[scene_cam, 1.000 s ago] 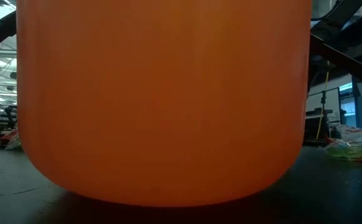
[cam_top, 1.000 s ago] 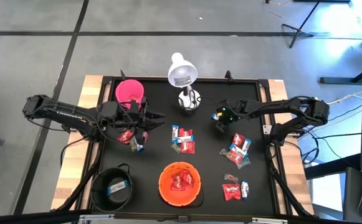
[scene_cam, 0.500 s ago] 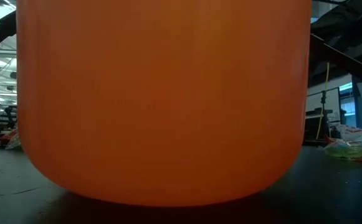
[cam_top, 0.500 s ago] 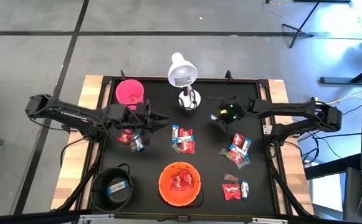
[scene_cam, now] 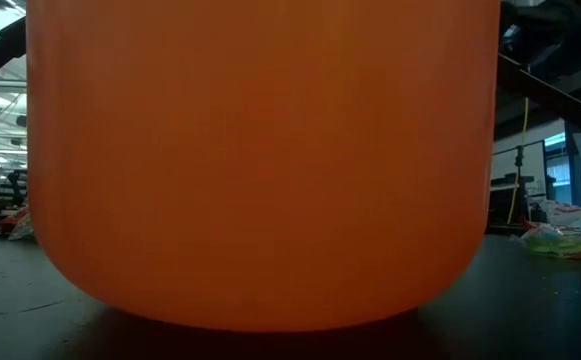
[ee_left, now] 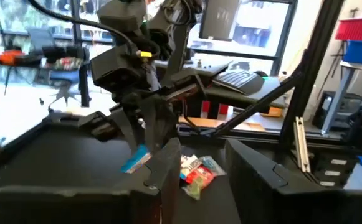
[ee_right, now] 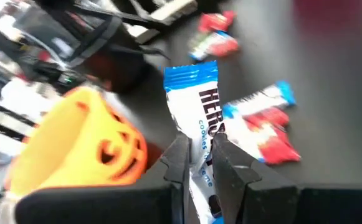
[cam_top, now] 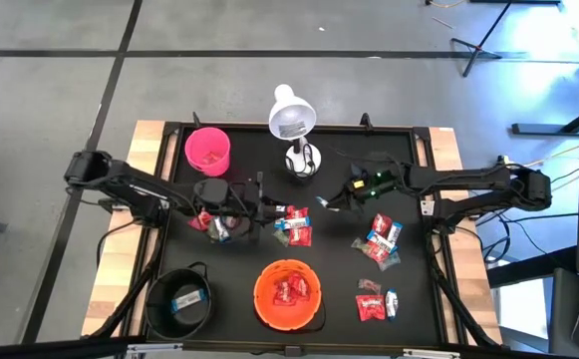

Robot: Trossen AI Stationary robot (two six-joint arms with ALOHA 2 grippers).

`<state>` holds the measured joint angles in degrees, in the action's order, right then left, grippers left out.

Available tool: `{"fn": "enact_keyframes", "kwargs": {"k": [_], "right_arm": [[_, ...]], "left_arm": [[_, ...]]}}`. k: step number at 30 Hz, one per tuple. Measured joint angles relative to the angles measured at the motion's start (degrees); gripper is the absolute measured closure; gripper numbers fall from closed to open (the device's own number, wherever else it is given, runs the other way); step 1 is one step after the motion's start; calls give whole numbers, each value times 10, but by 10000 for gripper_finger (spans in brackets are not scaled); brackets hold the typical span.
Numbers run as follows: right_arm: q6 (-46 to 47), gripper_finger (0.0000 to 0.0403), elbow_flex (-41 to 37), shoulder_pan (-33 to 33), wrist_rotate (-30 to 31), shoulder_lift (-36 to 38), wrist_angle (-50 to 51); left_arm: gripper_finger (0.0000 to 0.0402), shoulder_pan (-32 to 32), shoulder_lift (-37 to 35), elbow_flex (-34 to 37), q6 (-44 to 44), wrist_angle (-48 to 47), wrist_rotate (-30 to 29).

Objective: Sort candy
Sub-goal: Put the white candy into the black bucket

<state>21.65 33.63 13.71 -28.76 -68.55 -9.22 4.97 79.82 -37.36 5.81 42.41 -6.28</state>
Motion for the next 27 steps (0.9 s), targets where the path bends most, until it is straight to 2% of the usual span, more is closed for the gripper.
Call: {"fn": "enact_keyframes", "kwargs": {"k": [4, 9, 18, 23, 27], "right_arm": [[21, 354, 0, -24, -4, 0, -49], [39, 353, 1, -42, -4, 0, -88], [53, 353, 1, -48, -9, 0, -106], [53, 353, 1, -48, -15, 0, -105], [53, 352, 1, -48, -18, 0, -107]], "left_arm": [[284, -2, 35, -2, -23, 49, 0], [254, -10, 74, -56, -41, 22, 0], [178, -17, 142, -199, -105, -156, -7], [165, -17, 147, -236, -126, -230, -41], [170, -17, 147, -236, -130, -246, -43]]}}
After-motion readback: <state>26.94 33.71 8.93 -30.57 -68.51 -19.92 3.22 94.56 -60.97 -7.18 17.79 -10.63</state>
